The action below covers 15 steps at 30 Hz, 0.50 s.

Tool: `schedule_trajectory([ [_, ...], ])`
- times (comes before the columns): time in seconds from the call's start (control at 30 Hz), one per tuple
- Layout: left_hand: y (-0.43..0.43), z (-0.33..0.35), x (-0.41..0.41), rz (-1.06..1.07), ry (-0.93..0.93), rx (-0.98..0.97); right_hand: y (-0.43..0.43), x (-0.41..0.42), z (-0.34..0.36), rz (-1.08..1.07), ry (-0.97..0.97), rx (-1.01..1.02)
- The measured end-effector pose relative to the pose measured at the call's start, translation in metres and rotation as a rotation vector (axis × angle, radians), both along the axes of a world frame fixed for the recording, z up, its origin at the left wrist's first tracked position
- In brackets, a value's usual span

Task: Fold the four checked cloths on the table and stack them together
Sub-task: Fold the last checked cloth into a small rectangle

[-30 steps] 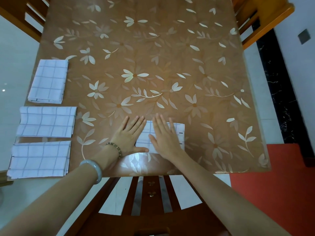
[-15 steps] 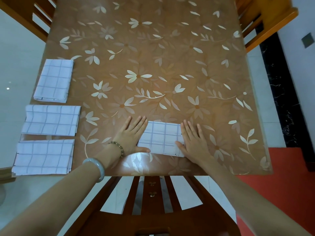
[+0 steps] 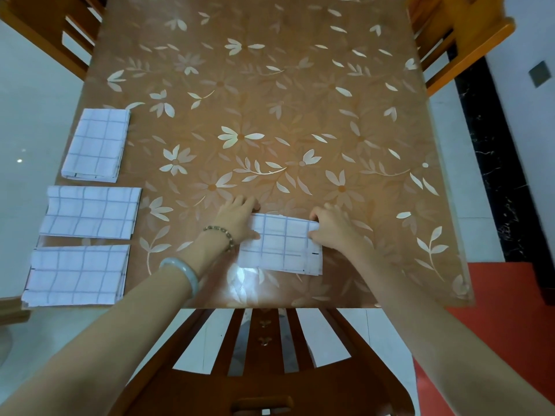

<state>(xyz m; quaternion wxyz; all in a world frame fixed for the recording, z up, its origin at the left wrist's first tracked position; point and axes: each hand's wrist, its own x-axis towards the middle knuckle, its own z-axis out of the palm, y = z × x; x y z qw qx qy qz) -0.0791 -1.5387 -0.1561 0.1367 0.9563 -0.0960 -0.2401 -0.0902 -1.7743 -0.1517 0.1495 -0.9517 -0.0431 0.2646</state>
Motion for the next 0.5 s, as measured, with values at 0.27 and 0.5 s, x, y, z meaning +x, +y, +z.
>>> schedule_trajectory([
  [0.27,-0.010,0.012,0.009,0.001,0.184,0.073,-0.007,0.008,0.025,-0.215,0.274,0.312],
  [0.5,0.011,0.024,-0.038,0.622,0.512,-0.618,-0.017,-0.021,0.042,-0.812,0.461,0.914],
])
